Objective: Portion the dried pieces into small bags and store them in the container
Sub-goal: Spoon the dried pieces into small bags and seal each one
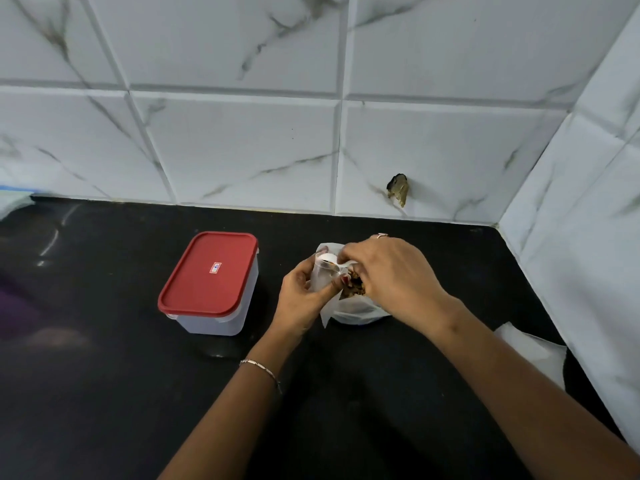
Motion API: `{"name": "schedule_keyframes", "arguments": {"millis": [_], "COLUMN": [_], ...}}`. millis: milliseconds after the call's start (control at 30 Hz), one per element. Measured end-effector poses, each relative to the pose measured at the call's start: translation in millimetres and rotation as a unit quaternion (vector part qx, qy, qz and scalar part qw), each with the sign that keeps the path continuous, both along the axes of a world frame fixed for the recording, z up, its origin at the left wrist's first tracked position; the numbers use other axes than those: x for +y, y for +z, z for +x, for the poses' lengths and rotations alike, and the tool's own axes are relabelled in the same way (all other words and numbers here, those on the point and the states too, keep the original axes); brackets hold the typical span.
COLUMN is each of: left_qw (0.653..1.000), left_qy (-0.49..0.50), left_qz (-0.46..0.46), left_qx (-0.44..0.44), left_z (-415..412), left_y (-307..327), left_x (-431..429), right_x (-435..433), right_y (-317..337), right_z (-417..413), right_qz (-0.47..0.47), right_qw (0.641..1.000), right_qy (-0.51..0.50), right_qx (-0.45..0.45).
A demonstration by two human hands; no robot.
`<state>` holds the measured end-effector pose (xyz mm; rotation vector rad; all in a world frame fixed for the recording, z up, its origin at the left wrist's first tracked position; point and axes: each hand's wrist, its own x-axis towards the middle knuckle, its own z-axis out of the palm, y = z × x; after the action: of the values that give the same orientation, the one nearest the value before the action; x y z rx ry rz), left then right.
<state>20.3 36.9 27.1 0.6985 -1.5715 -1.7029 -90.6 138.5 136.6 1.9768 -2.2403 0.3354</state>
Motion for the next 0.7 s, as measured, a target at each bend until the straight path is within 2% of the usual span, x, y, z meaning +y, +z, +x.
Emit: {"name": "schedule_keyframes", "arguments": {"millis": [100,233,367,433,467,533,633,700], "left_qw": [1.0,1.0,1.0,1.0,1.0,1.0,1.0,1.0], "left_qy": [0.007,0.001,-0.001,0.001,0.002,0.003,-0.005,-0.01], "left_qz": [-0.005,-0.021,-0.012,-0.008,-0.004,0.007,0.02,0.023], "left_qx": [0.01,0.012,0.013,0.012,0.009,0.001,-0.009,-0.017], "left_z": [0,1,1,1,1,1,0,1], "left_y": [2,3,6,6,6,3,-3,-5], "left_x": [-1,-3,-3,-3,-3,-3,-3,-3], "right_x": [0,0,3,3,3,1,-2,-1], "right_y": [1,-9,-13,-17,-19,-24,-35,-43], "right_z": [4,-3,-6,-8,-9,-14,-23,-28], "right_qz": [-0.01,-0.041,-0.087,-0.104,-0.102,-0.085,-0.067,-0.06], "right_qw": [0.994,0.986,0.985,0.992,0.993,0.967,0.887,0.798], "right_qy": [0.078,0.117,0.113,0.069,0.035,-0.042,-0.13,-0.174], "right_qx": [0.071,0.114,0.102,0.023,-0.054,-0.236,-0.437,-0.574]}}
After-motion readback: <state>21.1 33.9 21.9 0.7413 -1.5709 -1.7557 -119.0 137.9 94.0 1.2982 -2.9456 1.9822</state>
